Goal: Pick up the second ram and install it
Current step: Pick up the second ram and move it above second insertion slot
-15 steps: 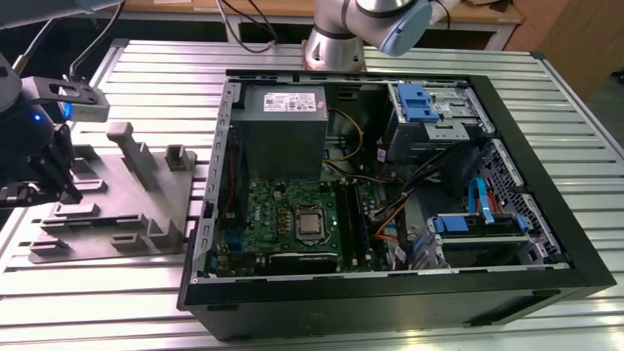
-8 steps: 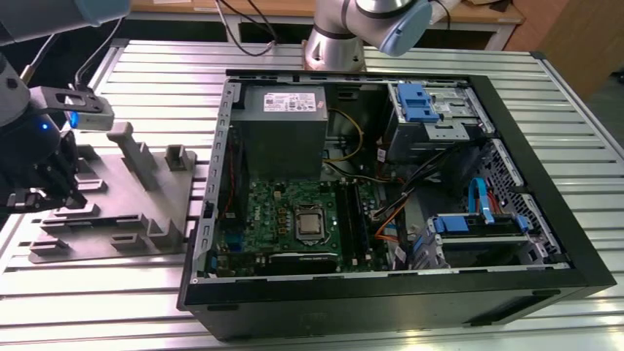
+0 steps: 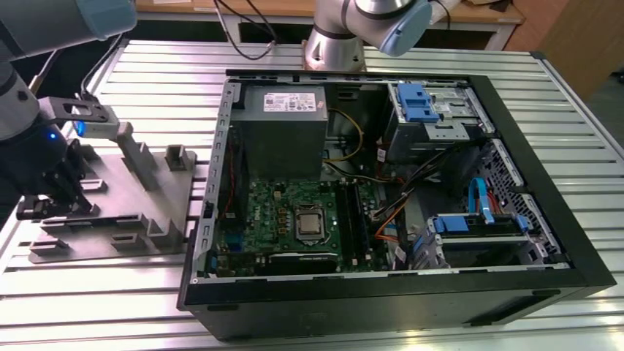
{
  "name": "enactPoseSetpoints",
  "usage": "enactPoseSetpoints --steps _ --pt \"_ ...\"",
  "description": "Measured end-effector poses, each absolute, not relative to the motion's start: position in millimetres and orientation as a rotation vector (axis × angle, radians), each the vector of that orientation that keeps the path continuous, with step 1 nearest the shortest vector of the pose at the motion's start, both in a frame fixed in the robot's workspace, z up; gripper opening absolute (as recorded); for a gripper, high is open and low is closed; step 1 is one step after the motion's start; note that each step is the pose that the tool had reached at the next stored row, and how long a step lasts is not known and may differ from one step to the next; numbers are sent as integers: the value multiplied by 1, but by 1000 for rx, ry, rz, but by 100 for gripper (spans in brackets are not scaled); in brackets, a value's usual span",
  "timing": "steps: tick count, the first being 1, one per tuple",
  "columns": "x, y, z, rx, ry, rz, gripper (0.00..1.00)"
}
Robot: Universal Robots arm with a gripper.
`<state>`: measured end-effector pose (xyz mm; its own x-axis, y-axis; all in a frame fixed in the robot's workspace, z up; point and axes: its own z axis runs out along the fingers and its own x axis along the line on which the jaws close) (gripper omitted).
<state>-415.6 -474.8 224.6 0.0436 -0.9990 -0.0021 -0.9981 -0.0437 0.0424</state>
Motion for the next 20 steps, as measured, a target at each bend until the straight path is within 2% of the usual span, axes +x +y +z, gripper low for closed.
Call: enactPoseSetpoints --steps 17,19,20 --pt "-419 -475 212 2248 -2152 -48 11" --pt "-419 -475 212 2248 -2152 -48 23" --pt "-419 -475 212 2248 -2152 -48 23"
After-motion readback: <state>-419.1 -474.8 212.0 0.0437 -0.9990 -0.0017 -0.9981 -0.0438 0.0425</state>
